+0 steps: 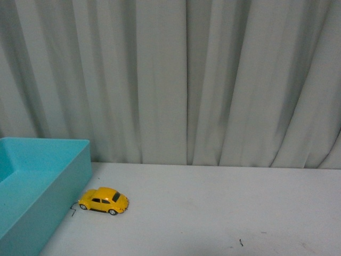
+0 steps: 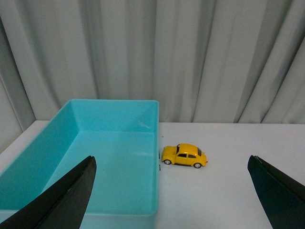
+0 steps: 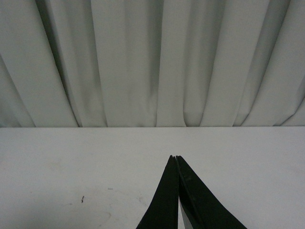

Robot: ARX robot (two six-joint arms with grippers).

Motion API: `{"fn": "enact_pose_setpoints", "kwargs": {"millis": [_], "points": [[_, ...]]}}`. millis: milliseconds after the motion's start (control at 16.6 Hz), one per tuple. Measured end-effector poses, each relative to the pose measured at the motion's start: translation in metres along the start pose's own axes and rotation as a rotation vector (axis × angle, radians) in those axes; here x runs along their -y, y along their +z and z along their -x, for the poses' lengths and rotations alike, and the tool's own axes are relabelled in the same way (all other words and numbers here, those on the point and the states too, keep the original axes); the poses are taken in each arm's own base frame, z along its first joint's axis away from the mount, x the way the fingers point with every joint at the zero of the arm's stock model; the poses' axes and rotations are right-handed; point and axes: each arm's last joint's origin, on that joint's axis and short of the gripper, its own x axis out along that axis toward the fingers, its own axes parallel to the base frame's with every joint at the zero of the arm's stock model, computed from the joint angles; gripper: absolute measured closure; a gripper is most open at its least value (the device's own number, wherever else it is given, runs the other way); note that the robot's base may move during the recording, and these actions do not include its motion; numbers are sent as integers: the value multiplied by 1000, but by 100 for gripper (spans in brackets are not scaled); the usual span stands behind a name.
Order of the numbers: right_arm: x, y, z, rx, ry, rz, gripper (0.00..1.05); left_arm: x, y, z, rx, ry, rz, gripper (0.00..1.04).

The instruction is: Wind up and store yellow beetle toy

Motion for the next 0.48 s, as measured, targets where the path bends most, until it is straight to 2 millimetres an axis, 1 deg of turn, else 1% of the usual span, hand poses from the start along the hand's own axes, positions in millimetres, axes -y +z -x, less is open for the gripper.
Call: {"fn": "enact_pose_setpoints", "kwargs": {"millis": [481], "points": [[0, 5, 20, 21, 0, 0, 103, 0, 0, 0, 0, 0, 0, 7]]}}
